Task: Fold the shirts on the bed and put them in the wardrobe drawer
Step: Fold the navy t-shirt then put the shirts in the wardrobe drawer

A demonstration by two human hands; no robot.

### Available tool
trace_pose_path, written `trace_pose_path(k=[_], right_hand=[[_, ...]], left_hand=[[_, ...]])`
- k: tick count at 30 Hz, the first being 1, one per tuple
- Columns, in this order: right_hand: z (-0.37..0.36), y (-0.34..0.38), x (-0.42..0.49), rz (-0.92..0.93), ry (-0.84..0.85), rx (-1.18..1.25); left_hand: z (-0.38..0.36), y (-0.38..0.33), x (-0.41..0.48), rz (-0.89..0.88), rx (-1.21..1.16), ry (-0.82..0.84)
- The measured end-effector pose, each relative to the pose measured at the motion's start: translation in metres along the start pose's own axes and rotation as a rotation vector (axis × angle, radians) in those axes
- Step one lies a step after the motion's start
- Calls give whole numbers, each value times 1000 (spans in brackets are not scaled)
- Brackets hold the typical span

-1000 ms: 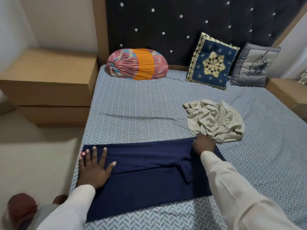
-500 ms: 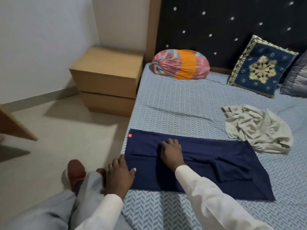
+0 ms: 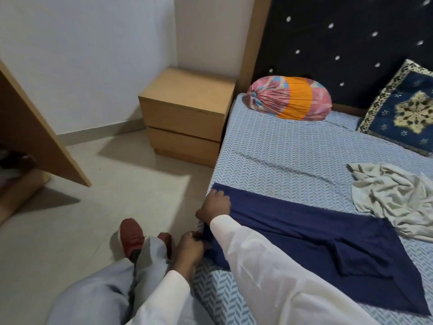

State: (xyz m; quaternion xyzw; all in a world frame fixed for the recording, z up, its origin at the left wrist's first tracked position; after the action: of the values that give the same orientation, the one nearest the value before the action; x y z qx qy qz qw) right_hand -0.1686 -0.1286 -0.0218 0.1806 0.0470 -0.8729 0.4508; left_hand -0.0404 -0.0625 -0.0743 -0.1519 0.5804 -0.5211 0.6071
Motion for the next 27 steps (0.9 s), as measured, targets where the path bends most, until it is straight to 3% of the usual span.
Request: trace_pose_path(k=[4,10,14,19,22,25,27], right_hand=[[11,-8,6,13,-28,99],[19,-84,23,-194,140,851],[12,-138,21,-292,183,1062],[2,-159,30,-320,73,779],[10,-155,19,-257,-47,596],[14,-149,16,-121,-228,442],[14,-140,13,-25,-251,270]], left_hand=[[-7,-23,-17,-135,-25,2],[-42,-52,-48,-433,254,-49],[-75,-53,-55,-507,449,45],[-97,-37,-51,-532,585,178],[-100,-34,-50,-535,528,215],[-84,-38,-49,-571,366,12],[-67,-35,-44,-523,366,-147]])
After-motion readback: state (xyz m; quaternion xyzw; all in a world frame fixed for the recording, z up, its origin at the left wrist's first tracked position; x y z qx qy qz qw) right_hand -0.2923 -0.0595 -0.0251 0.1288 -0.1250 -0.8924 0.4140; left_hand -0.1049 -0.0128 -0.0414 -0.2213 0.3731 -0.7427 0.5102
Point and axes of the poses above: each hand's wrist, its own x-axis towards the middle knuckle, its own z-axis out of the back of the hand, y = z × x, the point moved 5 cm from there along x, towards the middle knuckle, and after that the axes turned 5 degrees about -z, right-handed, at the moved point
